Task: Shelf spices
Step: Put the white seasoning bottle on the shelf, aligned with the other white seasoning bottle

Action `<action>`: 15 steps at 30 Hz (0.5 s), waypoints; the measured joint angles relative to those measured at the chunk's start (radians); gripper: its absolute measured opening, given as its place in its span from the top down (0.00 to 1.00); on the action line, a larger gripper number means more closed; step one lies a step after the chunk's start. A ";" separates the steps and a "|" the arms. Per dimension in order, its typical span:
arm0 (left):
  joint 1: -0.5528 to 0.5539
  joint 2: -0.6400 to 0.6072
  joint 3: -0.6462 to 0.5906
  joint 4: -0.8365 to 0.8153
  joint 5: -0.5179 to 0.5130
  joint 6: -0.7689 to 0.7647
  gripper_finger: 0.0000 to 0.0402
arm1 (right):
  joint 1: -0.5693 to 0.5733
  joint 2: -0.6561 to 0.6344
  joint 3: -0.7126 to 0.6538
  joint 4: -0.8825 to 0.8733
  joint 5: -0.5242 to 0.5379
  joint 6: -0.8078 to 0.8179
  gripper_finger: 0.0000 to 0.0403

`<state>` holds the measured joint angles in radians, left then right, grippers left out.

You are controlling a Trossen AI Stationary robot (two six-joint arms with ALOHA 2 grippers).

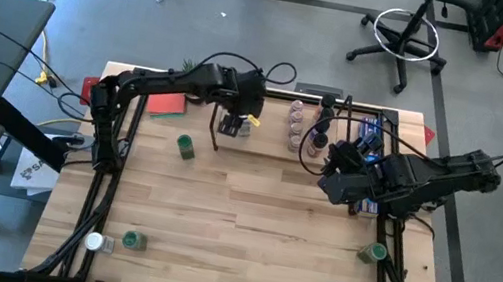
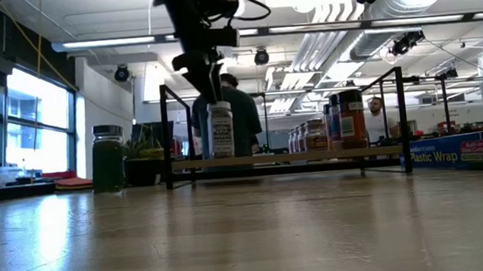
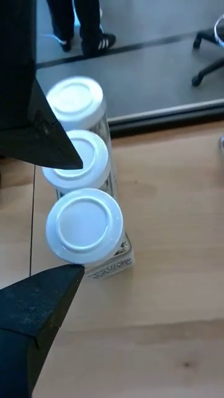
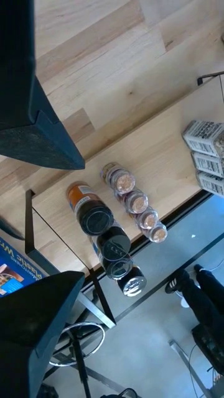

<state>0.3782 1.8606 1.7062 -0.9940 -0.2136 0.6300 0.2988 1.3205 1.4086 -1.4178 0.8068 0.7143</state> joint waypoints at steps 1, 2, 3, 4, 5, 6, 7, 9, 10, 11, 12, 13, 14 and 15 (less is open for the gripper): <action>0.000 0.000 0.004 -0.001 -0.010 0.000 0.35 | 0.000 0.000 0.000 0.000 0.000 0.000 0.32; 0.000 0.000 0.008 -0.001 -0.018 0.000 0.35 | 0.000 0.000 0.000 0.000 0.000 0.000 0.32; 0.000 0.000 0.011 -0.004 -0.021 -0.001 0.35 | 0.000 0.000 0.000 0.000 -0.001 0.000 0.32; 0.000 0.000 0.015 -0.005 -0.021 -0.008 0.35 | 0.000 0.000 0.000 0.000 0.000 0.000 0.32; -0.002 0.000 0.018 -0.006 -0.023 -0.018 0.35 | 0.000 0.000 0.000 0.000 0.000 0.000 0.32; -0.005 0.000 0.022 -0.008 -0.025 -0.027 0.35 | 0.000 0.000 0.000 0.000 -0.001 0.000 0.32; -0.009 0.000 0.026 -0.016 -0.029 -0.035 0.35 | 0.000 0.000 0.000 0.000 -0.001 0.000 0.32; -0.019 0.000 0.037 -0.038 -0.035 -0.054 0.35 | 0.000 0.000 0.000 0.000 -0.001 0.000 0.32; -0.026 0.000 0.041 -0.040 -0.034 -0.066 0.35 | 0.000 0.000 0.000 0.000 -0.001 0.000 0.32; -0.034 0.000 0.047 -0.046 -0.034 -0.076 0.35 | 0.000 0.000 0.000 0.000 -0.001 0.000 0.32; -0.043 0.000 0.056 -0.058 -0.034 -0.085 0.35 | 0.000 0.000 0.000 0.000 -0.001 0.000 0.32; -0.051 0.000 0.063 -0.070 -0.034 -0.098 0.35 | 0.000 0.000 0.000 0.000 -0.002 0.000 0.32; -0.061 0.000 0.071 -0.077 -0.034 -0.109 0.35 | 0.000 0.000 0.000 0.000 -0.003 0.000 0.32; -0.072 0.000 0.080 -0.083 -0.035 -0.125 0.35 | 0.000 0.000 0.000 0.000 -0.003 0.000 0.32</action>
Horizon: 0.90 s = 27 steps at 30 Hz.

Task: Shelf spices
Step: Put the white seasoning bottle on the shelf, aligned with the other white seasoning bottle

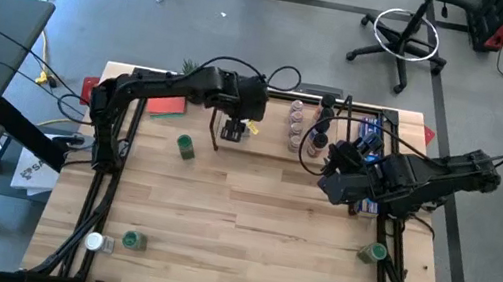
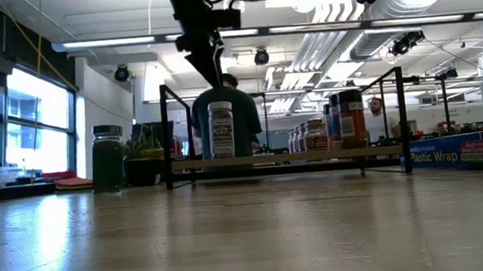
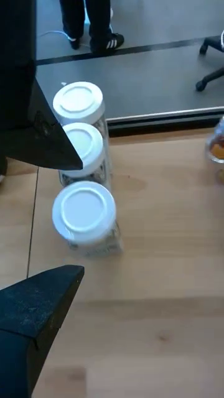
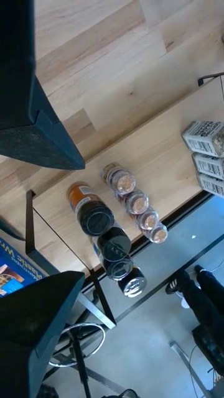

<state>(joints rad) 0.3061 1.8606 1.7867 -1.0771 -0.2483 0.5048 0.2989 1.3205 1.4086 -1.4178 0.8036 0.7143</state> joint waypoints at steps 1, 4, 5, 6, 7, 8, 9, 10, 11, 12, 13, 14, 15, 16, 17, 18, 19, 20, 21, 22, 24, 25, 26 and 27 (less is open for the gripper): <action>-0.012 0.000 0.009 -0.005 -0.003 -0.021 0.35 | 0.000 0.000 0.000 0.000 0.000 0.000 0.32; -0.055 -0.008 0.039 -0.026 -0.042 -0.139 0.36 | 0.000 0.000 0.000 0.000 -0.010 0.000 0.32; -0.072 -0.013 0.053 -0.030 -0.054 -0.203 0.36 | 0.000 0.000 0.000 0.000 -0.024 -0.003 0.32; -0.089 -0.016 0.066 -0.039 -0.059 -0.272 0.37 | 0.000 0.000 0.000 0.000 -0.034 -0.007 0.32; -0.106 -0.021 0.080 -0.048 -0.058 -0.350 0.37 | 0.000 0.000 0.000 0.000 -0.042 -0.008 0.32; -0.123 -0.028 0.090 -0.056 -0.046 -0.430 0.38 | 0.000 0.000 0.000 0.000 -0.047 -0.008 0.32; -0.145 -0.034 0.098 -0.064 -0.035 -0.506 0.38 | 0.002 0.000 0.000 0.000 -0.050 -0.008 0.32; -0.167 -0.044 0.102 -0.072 -0.022 -0.577 0.38 | 0.002 0.000 0.000 0.000 -0.052 -0.008 0.32; -0.192 -0.053 0.104 -0.086 -0.007 -0.638 0.39 | 0.002 0.000 0.000 0.001 -0.051 -0.010 0.32; -0.220 -0.065 0.105 -0.106 0.006 -0.690 0.40 | 0.002 0.000 0.000 0.005 -0.050 -0.018 0.32; -0.249 -0.078 0.105 -0.132 0.018 -0.730 0.40 | 0.002 0.000 0.000 0.017 -0.047 -0.033 0.32; -0.281 -0.086 0.105 -0.165 0.024 -0.764 0.41 | 0.000 0.000 0.000 0.032 -0.043 -0.051 0.32; -0.315 -0.099 0.105 -0.205 0.027 -0.797 0.42 | -0.003 0.000 0.000 0.052 -0.035 -0.079 0.32; -0.350 -0.108 0.105 -0.250 0.025 -0.832 0.42 | -0.005 0.000 0.000 0.081 -0.029 -0.112 0.32; -0.387 -0.114 0.105 -0.292 0.021 -0.874 0.43 | -0.011 0.000 0.000 0.118 -0.027 -0.148 0.32; -0.426 -0.117 0.105 -0.332 0.009 -0.915 0.44 | -0.020 0.000 0.000 0.158 -0.027 -0.190 0.32; -0.466 -0.117 0.105 -0.369 -0.008 -0.960 0.44 | -0.027 0.000 0.000 0.203 -0.027 -0.233 0.32; -0.508 -0.117 0.105 -0.406 -0.026 -1.006 0.45 | -0.036 0.000 0.000 0.248 -0.027 -0.274 0.32; -0.551 -0.115 0.104 -0.440 -0.034 -1.037 0.46 | -0.046 0.000 0.000 0.297 -0.030 -0.315 0.32; -0.593 -0.114 0.097 -0.471 -0.032 -1.053 0.46 | -0.056 0.000 0.000 0.343 -0.033 -0.359 0.32; -0.677 -0.113 0.070 -0.499 -0.002 -1.085 0.47 | -0.077 0.000 0.000 0.421 -0.051 -0.439 0.32; -0.716 -0.116 0.048 -0.491 0.029 -1.120 0.47 | -0.087 0.000 0.000 0.454 -0.063 -0.473 0.32; -0.752 -0.119 0.028 -0.491 0.081 -1.171 0.47 | -0.098 0.000 0.000 0.482 -0.079 -0.502 0.32; -0.787 -0.119 0.012 -0.491 0.144 -1.236 0.47 | -0.110 0.000 0.000 0.504 -0.093 -0.524 0.32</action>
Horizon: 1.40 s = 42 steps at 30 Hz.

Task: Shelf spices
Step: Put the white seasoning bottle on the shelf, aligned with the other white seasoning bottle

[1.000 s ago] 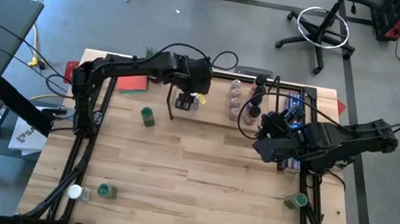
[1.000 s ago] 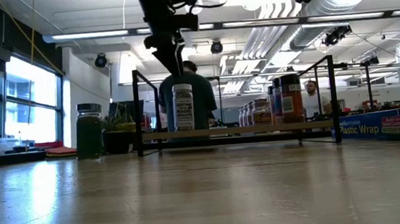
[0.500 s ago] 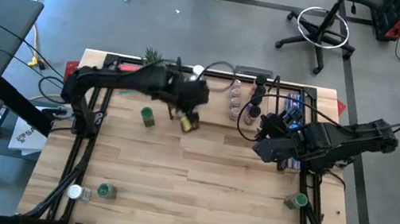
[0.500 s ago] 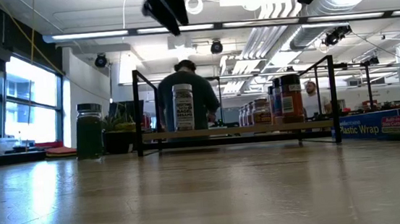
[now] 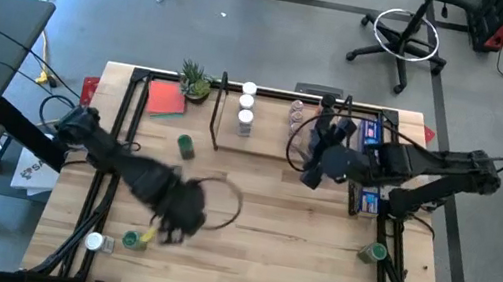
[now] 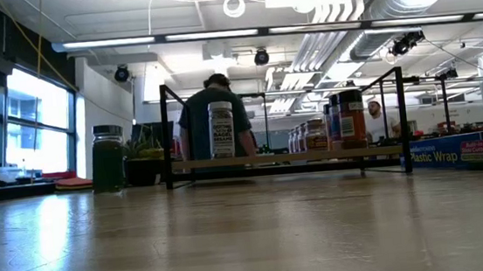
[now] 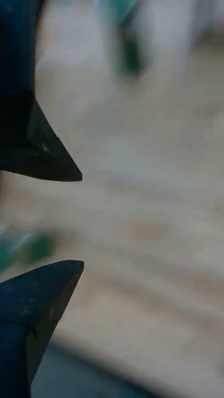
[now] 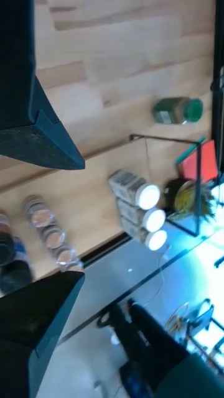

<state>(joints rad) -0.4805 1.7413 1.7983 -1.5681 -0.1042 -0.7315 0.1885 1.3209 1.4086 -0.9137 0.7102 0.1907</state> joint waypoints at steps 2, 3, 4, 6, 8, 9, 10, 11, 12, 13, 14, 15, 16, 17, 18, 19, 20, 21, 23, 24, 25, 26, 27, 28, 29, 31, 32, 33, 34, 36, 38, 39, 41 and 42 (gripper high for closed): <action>-0.049 -0.009 -0.044 -0.002 0.161 -0.115 0.47 | -0.019 0.000 0.000 0.023 -0.040 -0.033 0.32; -0.077 -0.012 -0.067 -0.006 0.228 -0.156 0.47 | -0.027 0.000 0.000 0.025 -0.060 -0.039 0.32; -0.105 -0.012 -0.087 -0.008 0.285 -0.185 0.47 | -0.035 0.000 0.000 0.025 -0.073 -0.042 0.32; -0.157 -0.011 -0.127 0.000 0.375 -0.209 0.47 | -0.048 0.000 0.000 0.025 -0.091 -0.043 0.32; -0.198 -0.011 -0.169 -0.004 0.458 -0.216 0.47 | -0.060 0.000 0.000 0.025 -0.106 -0.058 0.32; -0.215 -0.011 -0.190 -0.004 0.498 -0.231 0.46 | -0.064 0.000 0.000 0.025 -0.115 -0.073 0.32; -0.226 -0.011 -0.214 -0.003 0.537 -0.252 0.45 | -0.067 0.000 0.000 0.025 -0.121 -0.089 0.32; -0.232 -0.011 -0.239 -0.003 0.576 -0.267 0.43 | -0.069 0.000 0.000 0.026 -0.125 -0.102 0.32; -0.237 -0.011 -0.264 0.003 0.616 -0.278 0.42 | -0.072 0.000 0.000 0.027 -0.127 -0.117 0.32; -0.238 -0.011 -0.290 0.008 0.653 -0.281 0.39 | -0.074 0.000 0.000 0.028 -0.129 -0.125 0.32; -0.240 -0.011 -0.311 0.015 0.681 -0.280 0.37 | -0.077 0.000 0.000 0.028 -0.135 -0.133 0.32; -0.242 -0.011 -0.332 0.026 0.699 -0.268 0.35 | -0.079 0.000 0.000 0.028 -0.142 -0.140 0.32; -0.244 -0.011 -0.352 0.038 0.713 -0.251 0.32 | -0.082 0.000 0.000 0.028 -0.148 -0.145 0.32; -0.247 -0.011 -0.372 0.048 0.721 -0.237 0.30 | -0.085 0.000 0.000 0.028 -0.158 -0.147 0.32; -0.248 -0.011 -0.393 0.056 0.727 -0.224 0.27 | -0.086 0.000 0.000 0.028 -0.167 -0.147 0.32; -0.248 -0.011 -0.415 0.063 0.740 -0.209 0.25 | -0.086 0.000 0.000 0.028 -0.168 -0.146 0.32; -0.247 -0.011 -0.438 0.074 0.765 -0.197 0.24 | -0.086 0.000 0.000 0.027 -0.171 -0.145 0.32; -0.247 -0.011 -0.461 0.082 0.787 -0.184 0.22 | -0.086 0.000 0.000 0.026 -0.171 -0.145 0.32; -0.247 -0.011 -0.508 0.104 0.835 -0.167 0.21 | -0.086 0.000 0.000 0.025 -0.172 -0.144 0.32; -0.247 -0.011 -0.530 0.108 0.856 -0.160 0.20 | -0.086 0.000 0.000 0.024 -0.172 -0.143 0.32; -0.247 -0.011 -0.553 0.113 0.870 -0.152 0.20 | -0.086 0.000 0.000 0.023 -0.172 -0.139 0.32; -0.247 -0.010 -0.574 0.124 0.882 -0.146 0.20 | -0.086 0.000 0.000 0.020 -0.173 -0.135 0.32; -0.247 -0.010 -0.591 0.129 0.885 -0.145 0.20 | -0.086 0.000 0.000 0.018 -0.173 -0.122 0.32; -0.246 -0.009 -0.605 0.129 0.883 -0.141 0.20 | -0.086 0.000 0.000 0.018 -0.173 -0.116 0.32; -0.246 -0.009 -0.616 0.132 0.881 -0.130 0.20 | -0.086 0.000 0.000 0.017 -0.173 -0.108 0.32; -0.248 -0.009 -0.635 0.157 0.882 -0.116 0.20 | -0.086 0.000 0.000 0.014 -0.173 -0.094 0.32; -0.249 -0.009 -0.643 0.176 0.881 -0.111 0.20 | -0.086 0.000 0.000 0.014 -0.173 -0.090 0.32; -0.252 -0.009 -0.648 0.188 0.878 -0.107 0.20 | -0.086 0.000 0.000 0.014 -0.173 -0.086 0.32; -0.255 -0.009 -0.653 0.200 0.878 -0.102 0.20 | -0.086 0.000 0.000 0.014 -0.173 -0.084 0.32; -0.265 -0.009 -0.661 0.224 0.876 -0.102 0.20 | -0.086 0.000 0.000 0.013 -0.173 -0.083 0.32; -0.278 -0.009 -0.661 0.244 0.871 -0.102 0.20 | -0.086 0.000 0.000 0.013 -0.173 -0.083 0.32; -0.285 -0.009 -0.661 0.248 0.865 -0.101 0.20 | -0.086 0.000 0.000 0.013 -0.173 -0.083 0.32; -0.299 -0.009 -0.661 0.254 0.849 -0.101 0.20 | -0.086 0.000 0.000 0.013 -0.173 -0.083 0.32; -0.306 -0.009 -0.661 0.255 0.844 -0.101 0.20 | -0.086 0.000 0.000 0.013 -0.173 -0.081 0.32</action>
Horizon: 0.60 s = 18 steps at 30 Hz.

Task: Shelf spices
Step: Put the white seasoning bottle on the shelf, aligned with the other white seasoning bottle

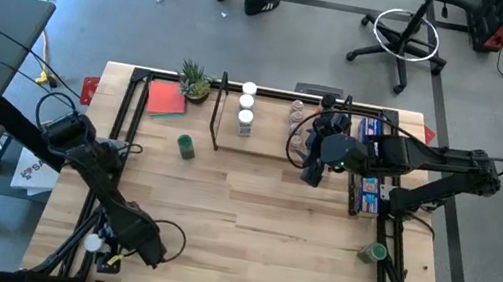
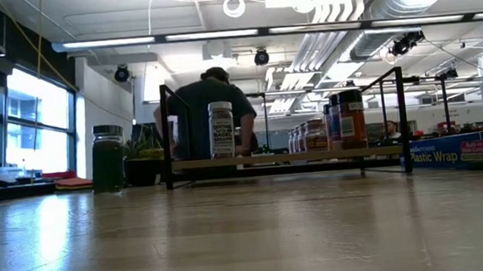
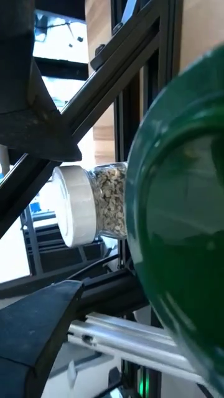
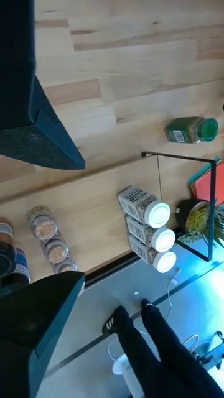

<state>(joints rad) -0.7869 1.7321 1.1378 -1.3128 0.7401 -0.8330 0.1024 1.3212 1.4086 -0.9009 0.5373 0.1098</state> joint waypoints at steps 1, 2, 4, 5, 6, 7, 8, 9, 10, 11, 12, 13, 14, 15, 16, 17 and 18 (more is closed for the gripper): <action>-0.006 0.000 0.000 0.001 -0.007 0.000 0.20 | 0.000 0.000 0.000 0.000 0.000 0.006 0.32; -0.012 0.000 0.000 0.003 -0.013 0.000 0.20 | 0.000 0.000 0.000 0.000 0.000 0.011 0.32; -0.023 0.000 0.000 0.003 -0.018 -0.001 0.20 | 0.000 0.000 0.000 0.000 0.000 0.021 0.32; -0.028 0.000 0.000 0.003 -0.022 -0.003 0.20 | 0.000 0.000 0.000 0.000 0.000 0.021 0.32; -0.034 0.000 0.000 0.004 -0.027 -0.003 0.20 | 0.000 0.000 0.000 0.000 0.000 0.021 0.32; -0.040 0.000 0.000 0.004 -0.031 -0.003 0.20 | 0.000 0.000 0.000 0.000 0.000 0.021 0.32; -0.047 0.000 0.000 0.003 -0.031 -0.003 0.20 | 0.000 0.000 0.000 0.000 0.000 0.021 0.32; -0.054 0.000 0.000 0.003 -0.031 -0.003 0.20 | 0.000 0.000 0.000 0.000 0.000 0.021 0.32; -0.060 0.000 0.000 0.003 -0.031 -0.005 0.20 | 0.000 0.000 0.000 0.000 0.000 0.021 0.32; -0.068 0.000 0.000 0.003 -0.031 -0.010 0.20 | 0.000 0.000 0.000 0.000 0.000 0.021 0.32; -0.074 0.002 0.000 0.003 -0.029 -0.012 0.21 | 0.000 0.000 0.000 0.000 0.000 0.021 0.32; -0.081 0.003 0.000 0.003 -0.027 -0.018 0.22 | 0.000 0.000 0.000 0.000 0.000 0.021 0.32; -0.084 0.003 0.000 0.005 -0.027 -0.025 0.23 | 0.000 0.000 0.000 0.000 0.000 0.021 0.32; -0.087 0.003 0.000 0.007 -0.027 -0.031 0.25 | 0.000 0.000 0.000 0.000 0.000 0.023 0.32; -0.087 0.003 0.000 0.008 -0.027 -0.039 0.27 | 0.000 0.000 0.000 0.000 0.000 0.024 0.32; -0.087 0.003 0.000 0.008 -0.027 -0.047 0.29 | 0.000 0.000 0.000 0.000 0.000 0.024 0.32; -0.087 0.003 0.000 0.009 -0.029 -0.054 0.31 | 0.000 0.000 0.000 0.000 0.001 0.024 0.32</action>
<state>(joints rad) -0.8738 1.7351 1.1378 -1.3041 0.7111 -0.8868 0.1024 1.3212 1.4086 -0.9010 0.5380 0.1340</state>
